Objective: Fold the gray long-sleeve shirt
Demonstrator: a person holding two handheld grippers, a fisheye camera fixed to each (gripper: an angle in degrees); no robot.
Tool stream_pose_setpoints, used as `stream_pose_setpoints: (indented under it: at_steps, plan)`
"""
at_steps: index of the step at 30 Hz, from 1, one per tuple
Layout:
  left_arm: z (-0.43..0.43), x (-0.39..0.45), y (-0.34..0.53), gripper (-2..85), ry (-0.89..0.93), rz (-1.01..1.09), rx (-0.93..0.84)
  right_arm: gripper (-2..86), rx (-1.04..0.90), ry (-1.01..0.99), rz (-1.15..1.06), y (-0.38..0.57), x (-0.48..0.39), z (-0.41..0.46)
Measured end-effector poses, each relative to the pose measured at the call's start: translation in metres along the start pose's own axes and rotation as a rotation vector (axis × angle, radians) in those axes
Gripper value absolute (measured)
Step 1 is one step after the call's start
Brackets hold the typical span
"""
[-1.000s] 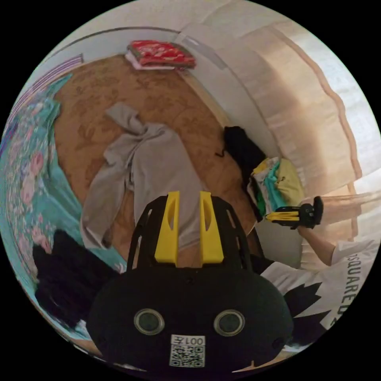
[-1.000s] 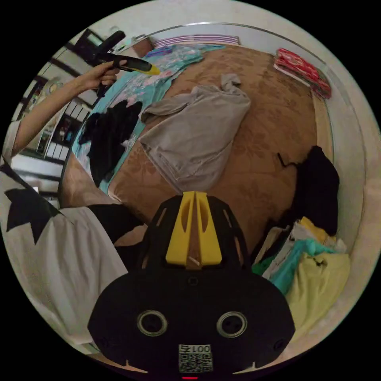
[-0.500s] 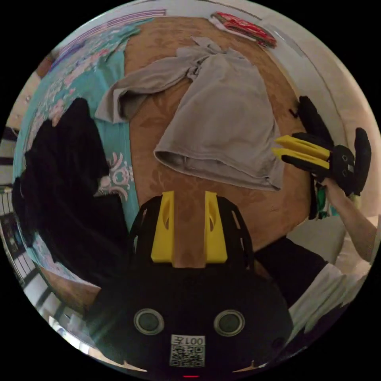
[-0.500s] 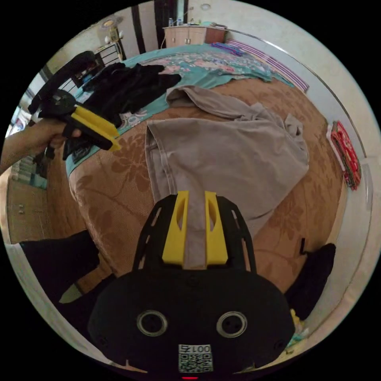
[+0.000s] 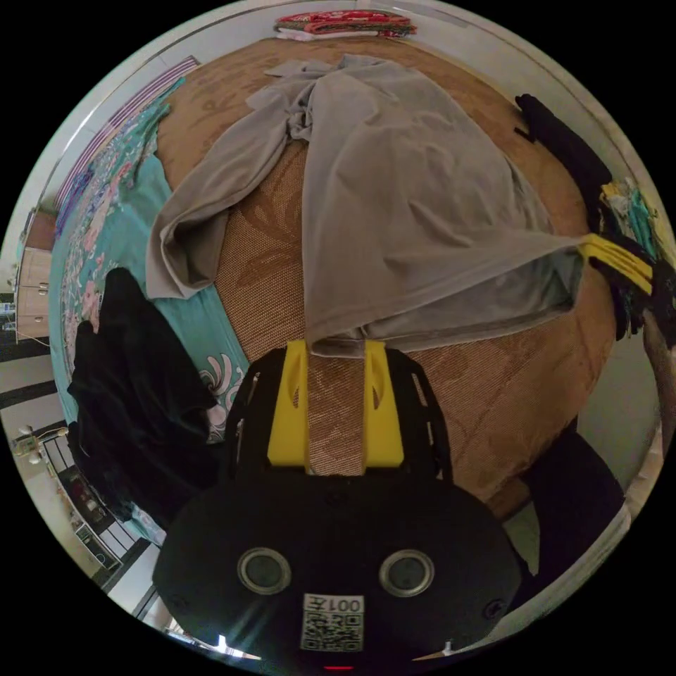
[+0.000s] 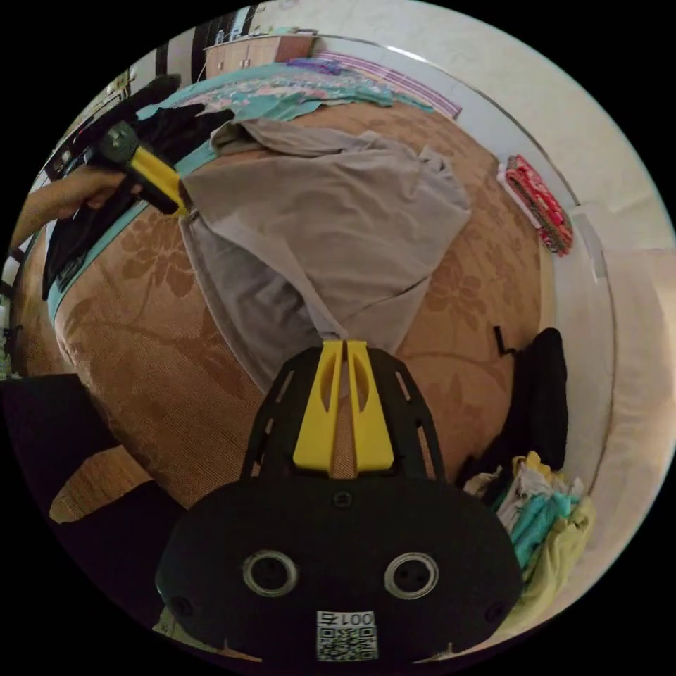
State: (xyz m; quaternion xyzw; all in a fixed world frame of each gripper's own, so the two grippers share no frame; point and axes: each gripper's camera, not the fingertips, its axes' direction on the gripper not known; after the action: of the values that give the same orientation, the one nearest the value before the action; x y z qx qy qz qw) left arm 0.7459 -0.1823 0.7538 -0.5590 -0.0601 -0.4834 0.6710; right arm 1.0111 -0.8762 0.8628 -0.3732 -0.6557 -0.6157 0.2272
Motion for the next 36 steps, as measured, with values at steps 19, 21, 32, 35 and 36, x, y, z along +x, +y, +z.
stream_pose_setpoints:
  at_steps: [19, 21, 32, 35, 36]
  plan:
    - [0.033, 0.097, 0.074, 9.7, -0.297, -0.058, 0.091, 0.5, 0.37, -0.012, 0.526, 0.173, 0.074, -0.172]
    - [0.027, 0.102, 0.083, 5.9, -0.267, -0.067, 0.123, 0.5, 0.421, -0.06, 0.504, 0.179, 0.08, -0.182]
    - [-0.051, 0.057, 0.23, -1.0, 0.04, -0.22, 0.185, 0.6, 0.008, -0.314, 0.443, 0.262, 0.12, -0.134]
    - [-0.049, 0.044, 0.286, -1.0, 0.071, -0.256, 0.005, 0.4, -0.236, -0.527, 0.356, 0.292, 0.081, -0.08]
    - [-0.049, 0.035, 0.297, -1.0, 0.07, -0.278, -0.043, 0.4, -0.262, -0.541, 0.337, 0.295, 0.076, -0.071]
